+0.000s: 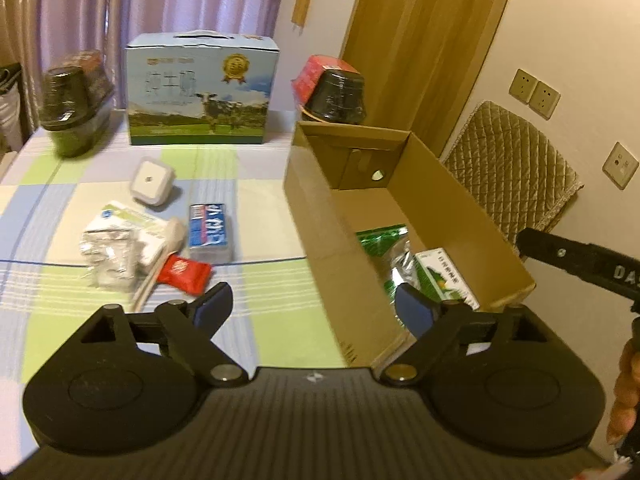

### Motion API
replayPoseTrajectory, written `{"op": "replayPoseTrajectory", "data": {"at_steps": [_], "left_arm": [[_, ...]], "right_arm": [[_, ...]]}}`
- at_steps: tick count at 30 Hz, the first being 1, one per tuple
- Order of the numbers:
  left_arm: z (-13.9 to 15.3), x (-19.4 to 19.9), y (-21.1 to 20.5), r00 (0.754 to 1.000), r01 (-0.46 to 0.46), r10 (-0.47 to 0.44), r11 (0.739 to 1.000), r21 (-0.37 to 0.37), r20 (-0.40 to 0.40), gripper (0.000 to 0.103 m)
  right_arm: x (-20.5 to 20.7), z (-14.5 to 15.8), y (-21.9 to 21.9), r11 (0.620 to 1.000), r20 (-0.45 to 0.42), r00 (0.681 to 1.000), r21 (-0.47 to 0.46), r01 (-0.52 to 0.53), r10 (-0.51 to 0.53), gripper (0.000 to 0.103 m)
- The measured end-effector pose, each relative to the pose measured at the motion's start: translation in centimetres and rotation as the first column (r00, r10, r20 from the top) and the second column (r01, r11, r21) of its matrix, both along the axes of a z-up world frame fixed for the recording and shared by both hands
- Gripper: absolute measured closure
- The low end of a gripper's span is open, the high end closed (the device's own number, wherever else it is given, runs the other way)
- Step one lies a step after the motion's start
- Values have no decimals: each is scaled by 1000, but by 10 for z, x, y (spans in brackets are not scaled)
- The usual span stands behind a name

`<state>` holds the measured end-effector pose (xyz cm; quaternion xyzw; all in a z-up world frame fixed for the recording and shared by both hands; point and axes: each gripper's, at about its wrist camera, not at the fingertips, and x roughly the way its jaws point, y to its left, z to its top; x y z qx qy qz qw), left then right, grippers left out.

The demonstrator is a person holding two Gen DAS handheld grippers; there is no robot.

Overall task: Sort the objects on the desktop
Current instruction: 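Open both tools to drop the ointment box and cable into the cardboard box, then withdraw both tools back over the table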

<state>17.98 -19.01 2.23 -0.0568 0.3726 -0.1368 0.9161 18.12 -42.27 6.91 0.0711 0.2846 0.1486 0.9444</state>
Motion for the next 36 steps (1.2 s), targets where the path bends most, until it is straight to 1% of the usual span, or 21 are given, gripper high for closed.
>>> {"op": "replayPoseTrajectory", "data": {"at_steps": [2, 4, 5, 7, 10, 15, 19, 22, 26, 36], "left_arm": [[2, -13, 10, 1000, -5, 4, 1000, 20, 15, 12], [2, -26, 22, 1000, -18, 17, 1000, 25, 20, 9], [2, -31, 29, 1000, -24, 23, 999, 28, 18, 9], [1, -44, 42, 999, -37, 37, 998, 42, 19, 7], [-1, -62, 63, 997, -71, 70, 995, 71, 24, 6], [-7, -86, 105, 992, -126, 125, 991, 51, 20, 1], [-13, -97, 130, 987, -159, 159, 984, 83, 4, 1], [-16, -101, 143, 983, -180, 181, 978, 102, 4, 1], [-19, -104, 153, 981, -195, 196, 976, 98, -5, 1], [-25, -109, 161, 976, -213, 215, 972, 101, -17, 1]], "right_arm": [[-13, 2, 12, 999, 6, 999, 3, -32, 32, 31], [-24, 3, 22, 999, 8, 999, 18, -51, 51, 25], [-30, 3, 28, 998, 7, 998, 30, -60, 60, 24], [-41, 1, 38, 996, -1, 997, 51, -74, 74, 15], [-53, -4, 57, 992, -16, 994, 63, -109, 110, 10], [-67, -16, 82, 985, -48, 984, 51, -167, 169, 8], [-75, -23, 96, 979, -64, 977, 20, -203, 203, 7], [-78, -25, 101, 980, -73, 977, 21, -198, 199, 7], [-82, -29, 109, 977, -86, 973, 12, -213, 213, 7], [-88, -40, 125, 972, -113, 965, 8, -235, 235, 6]]}}
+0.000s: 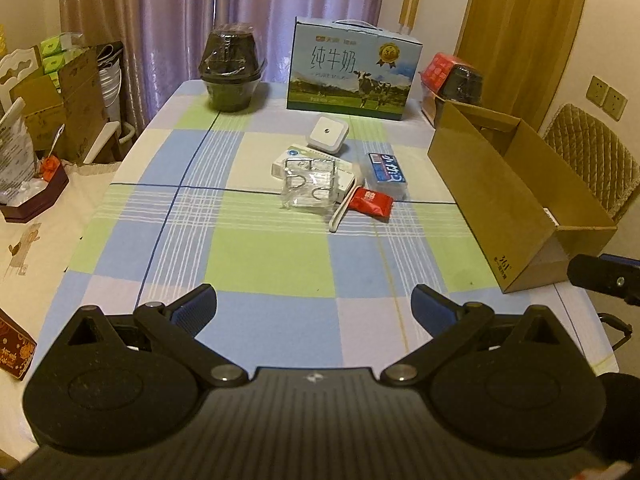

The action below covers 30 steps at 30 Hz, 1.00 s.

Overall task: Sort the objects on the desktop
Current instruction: 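Withdraw both tools back over the table, then reach the left tool to the clear soap rack while the right tool reaches the red candy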

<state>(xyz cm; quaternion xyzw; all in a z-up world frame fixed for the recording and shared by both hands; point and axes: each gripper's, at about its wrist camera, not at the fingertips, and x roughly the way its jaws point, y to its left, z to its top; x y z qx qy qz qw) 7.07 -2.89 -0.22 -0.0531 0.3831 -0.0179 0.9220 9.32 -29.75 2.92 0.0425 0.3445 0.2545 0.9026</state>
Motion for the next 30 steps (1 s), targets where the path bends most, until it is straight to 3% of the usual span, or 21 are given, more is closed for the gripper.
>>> {"op": "replayPoseTrajectory", "data": {"at_steps": [15, 30], "left_arm": [[-12, 13, 15, 1000, -19, 20, 1000, 17, -14, 1], [-39, 98, 32, 999, -15, 16, 999, 49, -28, 1]], "right_arm": [[21, -14, 22, 998, 9, 999, -54, -34, 34, 6], [95, -69, 70, 991, -32, 996, -101, -90, 87, 6]]}}
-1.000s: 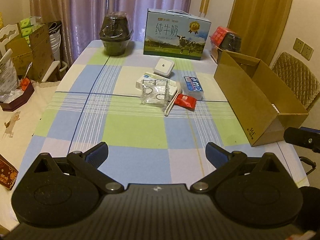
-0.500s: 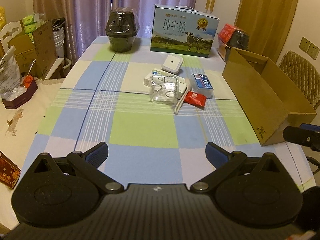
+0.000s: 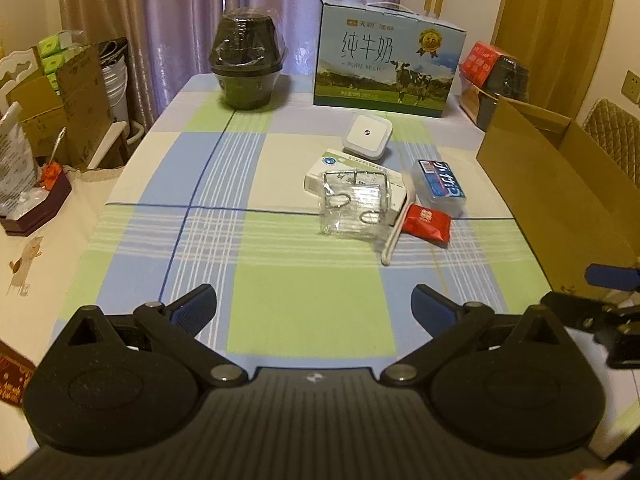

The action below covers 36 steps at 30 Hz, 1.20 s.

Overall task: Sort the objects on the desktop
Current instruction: 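Reach the left tool to the clear soap rack while the right tool reaches the red candy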

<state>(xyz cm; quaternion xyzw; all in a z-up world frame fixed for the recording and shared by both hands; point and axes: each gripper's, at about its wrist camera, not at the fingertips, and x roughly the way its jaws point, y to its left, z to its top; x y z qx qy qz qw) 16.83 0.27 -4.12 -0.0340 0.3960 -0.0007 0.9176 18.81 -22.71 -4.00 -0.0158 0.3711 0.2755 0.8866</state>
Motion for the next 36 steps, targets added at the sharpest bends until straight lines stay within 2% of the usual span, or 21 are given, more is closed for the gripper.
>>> {"op": "replayPoseTrajectory", "data": {"at_steps": [9, 14, 22, 27, 33, 36], "left_arm": [[-24, 63, -5, 999, 49, -49, 999, 9, 12, 1], [-35, 93, -9, 997, 75, -75, 997, -7, 27, 1], [-55, 133, -25, 989, 147, -148, 989, 26, 29, 1], [-64, 155, -29, 987, 161, -161, 987, -19, 30, 1], [-74, 169, -28, 987, 159, -159, 987, -7, 6, 15], [-75, 172, -24, 986, 165, -165, 986, -12, 0, 28]], "right_arm": [[53, -40, 19, 999, -35, 999, -28, 27, -28, 6], [78, -51, 24, 999, -33, 999, -35, 40, -41, 6], [101, -65, 34, 998, -9, 1000, -61, 14, -15, 6], [110, -72, 40, 997, 1, 1000, -69, -18, 18, 11], [122, -78, 50, 992, 27, 996, -97, -79, 82, 24], [128, -84, 58, 985, 42, 991, -122, -124, 130, 25]]}}
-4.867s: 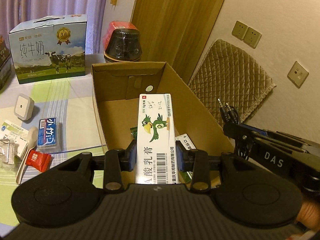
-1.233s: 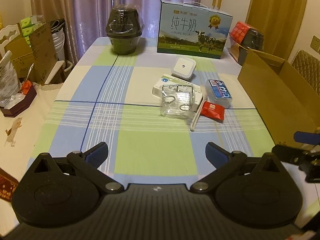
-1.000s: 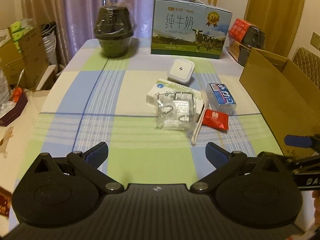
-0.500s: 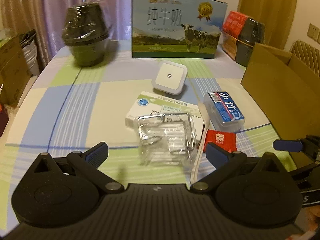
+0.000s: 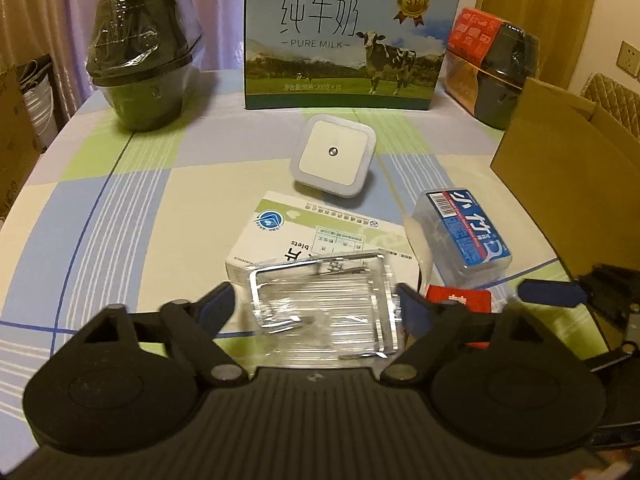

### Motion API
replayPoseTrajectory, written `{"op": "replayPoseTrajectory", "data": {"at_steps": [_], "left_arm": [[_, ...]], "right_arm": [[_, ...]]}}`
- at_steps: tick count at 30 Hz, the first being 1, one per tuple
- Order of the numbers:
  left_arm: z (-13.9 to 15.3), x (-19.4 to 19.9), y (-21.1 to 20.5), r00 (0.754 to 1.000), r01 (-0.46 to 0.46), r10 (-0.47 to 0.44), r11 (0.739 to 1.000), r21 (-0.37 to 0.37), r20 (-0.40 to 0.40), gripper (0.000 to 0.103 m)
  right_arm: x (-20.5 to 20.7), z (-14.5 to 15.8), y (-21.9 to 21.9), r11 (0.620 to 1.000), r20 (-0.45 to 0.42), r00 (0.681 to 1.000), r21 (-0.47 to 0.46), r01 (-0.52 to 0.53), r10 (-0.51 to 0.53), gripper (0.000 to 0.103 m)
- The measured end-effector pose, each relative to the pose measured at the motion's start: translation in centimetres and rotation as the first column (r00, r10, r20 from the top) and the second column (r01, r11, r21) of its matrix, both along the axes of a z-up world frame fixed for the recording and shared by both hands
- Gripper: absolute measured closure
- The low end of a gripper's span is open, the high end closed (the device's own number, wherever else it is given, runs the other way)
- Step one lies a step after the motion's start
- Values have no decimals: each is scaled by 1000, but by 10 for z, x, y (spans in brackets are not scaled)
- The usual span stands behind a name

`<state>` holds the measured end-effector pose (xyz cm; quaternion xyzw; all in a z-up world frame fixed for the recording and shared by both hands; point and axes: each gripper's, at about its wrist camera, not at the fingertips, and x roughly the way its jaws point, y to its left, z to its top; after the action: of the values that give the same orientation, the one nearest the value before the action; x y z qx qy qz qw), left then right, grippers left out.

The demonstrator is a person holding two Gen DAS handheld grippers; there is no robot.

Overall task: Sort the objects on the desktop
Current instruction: 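Reach the left tool to the clear soap rack while the right tool reaches the red candy, then grasp the clear soap rack with the left tool while the right tool grasps the red candy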

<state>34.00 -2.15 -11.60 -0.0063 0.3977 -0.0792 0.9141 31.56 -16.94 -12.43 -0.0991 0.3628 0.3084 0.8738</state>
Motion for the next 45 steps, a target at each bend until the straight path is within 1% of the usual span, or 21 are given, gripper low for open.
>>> {"op": "replayPoseTrajectory", "data": {"at_steps": [5, 6, 7, 8, 10, 11, 12, 13, 17, 21, 24, 27, 28, 30, 31, 33, 34, 36, 39, 41, 45], "left_arm": [[0, -2, 5, 1000, 5, -5, 1000, -8, 1, 38], [0, -3, 6, 1000, 8, -8, 1000, -7, -5, 38], [1, -5, 6, 1000, 10, -10, 1000, -5, -8, 38], [1, -7, 7, 1000, 15, -15, 1000, -3, -10, 38], [1, -12, 8, 1000, 21, -21, 1000, -4, -13, 39], [2, -15, 9, 1000, 22, -22, 1000, -2, -15, 39], [2, -17, 10, 1000, 23, -23, 1000, 2, -18, 39], [2, -21, 10, 999, 25, -25, 1000, 8, -19, 39], [4, -38, 12, 999, 35, -35, 999, 19, -33, 39], [6, -61, 11, 997, 56, -54, 998, 24, -53, 39], [9, -83, 8, 995, 77, -75, 997, 17, -72, 39], [11, -106, 5, 992, 98, -97, 995, 9, -85, 39], [11, -113, 4, 990, 108, -106, 994, 10, -87, 39], [11, -126, 1, 988, 125, -123, 992, 19, -90, 38], [10, -132, -1, 987, 136, -133, 990, 27, -89, 38], [10, -139, -3, 987, 141, -137, 989, 44, -83, 38], [9, -141, -4, 987, 139, -135, 989, 53, -82, 37], [8, -142, -6, 989, 137, -131, 988, 75, -71, 37], [9, -141, -5, 991, 129, -125, 989, 76, -50, 30], [8, -140, -5, 991, 132, -129, 989, 72, -48, 25], [1, -138, -6, 987, 154, -148, 984, 85, -70, 24]], "right_arm": [[6, -12, 9, 998, 11, 998, -28, -56, 56, 27], [7, -14, 10, 998, 13, 998, -28, -63, 64, 29], [7, -15, 11, 997, 14, 997, -25, -70, 70, 35], [8, -15, 11, 997, 14, 997, -24, -73, 74, 37], [7, -15, 11, 997, 20, 997, -25, -73, 73, 51], [6, -14, 10, 997, 15, 997, -25, -72, 72, 56], [4, -12, 10, 997, 11, 998, -30, -68, 69, 60], [2, -11, 9, 997, 2, 998, -34, -64, 64, 62], [-14, -4, 3, 999, -54, 998, -42, -30, 28, 63], [-39, 7, -12, 998, -162, 985, -22, 59, -61, 63], [-66, 14, -24, 995, -192, 976, -31, 97, -101, 63], [-93, 17, -33, 995, -217, 971, -28, 92, -96, 62], [-101, 18, -34, 997, -217, 973, -34, 73, -78, 61], [-115, 20, -33, 998, -172, 985, -64, 19, -30, 57], [-121, 21, -31, 996, -127, 992, -91, -13, 1, 52], [-127, 21, -25, 986, -25, 998, -156, -55, 52, 48], [-126, 21, -22, 984, 1, 998, -168, -67, 68, 47], [-121, 17, -22, 987, 1, 998, -148, -69, 70, 46], [-111, 12, -23, 995, -49, 998, -96, -39, 34, 46], [-107, 9, -23, 995, -59, 998, -96, -23, 18, 46], [-100, 7, -22, 996, -72, 997, -89, -5, -1, 46]]}}
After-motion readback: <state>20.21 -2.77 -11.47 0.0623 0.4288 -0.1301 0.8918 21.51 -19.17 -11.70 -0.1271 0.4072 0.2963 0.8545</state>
